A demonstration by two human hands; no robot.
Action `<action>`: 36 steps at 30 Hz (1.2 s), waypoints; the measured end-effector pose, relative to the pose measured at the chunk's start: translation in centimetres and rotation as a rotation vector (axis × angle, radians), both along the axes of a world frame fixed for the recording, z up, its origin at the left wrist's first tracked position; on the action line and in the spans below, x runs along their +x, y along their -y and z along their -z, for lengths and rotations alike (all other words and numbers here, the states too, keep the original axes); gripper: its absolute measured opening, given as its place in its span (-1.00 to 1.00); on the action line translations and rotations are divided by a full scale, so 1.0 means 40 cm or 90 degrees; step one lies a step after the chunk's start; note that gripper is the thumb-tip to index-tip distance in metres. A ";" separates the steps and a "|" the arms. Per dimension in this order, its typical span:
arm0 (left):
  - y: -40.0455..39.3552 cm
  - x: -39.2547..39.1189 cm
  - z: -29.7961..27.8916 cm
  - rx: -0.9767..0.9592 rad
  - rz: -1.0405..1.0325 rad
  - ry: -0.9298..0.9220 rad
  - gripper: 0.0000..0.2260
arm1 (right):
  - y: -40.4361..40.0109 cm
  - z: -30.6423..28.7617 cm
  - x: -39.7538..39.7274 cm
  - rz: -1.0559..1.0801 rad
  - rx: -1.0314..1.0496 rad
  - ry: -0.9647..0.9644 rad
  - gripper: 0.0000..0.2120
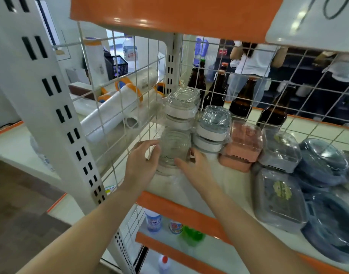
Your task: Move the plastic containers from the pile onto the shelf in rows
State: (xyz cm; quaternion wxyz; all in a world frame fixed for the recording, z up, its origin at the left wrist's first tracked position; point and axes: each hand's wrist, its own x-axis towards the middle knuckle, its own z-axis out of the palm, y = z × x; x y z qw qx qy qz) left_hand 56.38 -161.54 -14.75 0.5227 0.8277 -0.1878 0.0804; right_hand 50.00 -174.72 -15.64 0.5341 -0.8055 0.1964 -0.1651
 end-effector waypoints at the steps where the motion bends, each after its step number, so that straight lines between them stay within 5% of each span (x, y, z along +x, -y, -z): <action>1: 0.000 0.000 0.001 -0.004 -0.001 -0.003 -0.79 | 0.004 0.001 -0.007 -0.015 0.005 0.015 -0.51; 8: 0.003 0.008 0.006 -0.012 0.019 -0.022 -0.79 | -0.015 0.022 -0.008 -0.029 -0.069 0.039 -0.21; 15: 0.008 0.043 -0.007 0.047 -0.004 -0.012 -0.77 | -0.046 0.022 0.009 0.031 -0.111 0.026 -0.41; 23: 0.007 0.066 -0.012 0.104 0.030 -0.021 -0.75 | -0.049 0.012 0.021 0.042 -0.094 0.023 -0.41; 28: 0.016 0.038 -0.031 0.116 0.016 0.079 -0.76 | -0.023 0.020 -0.021 0.043 -0.076 -0.007 -0.32; 36: 0.145 -0.067 -0.087 0.086 0.145 0.143 -0.77 | 0.104 -0.003 -0.173 0.158 -0.138 -0.002 -0.64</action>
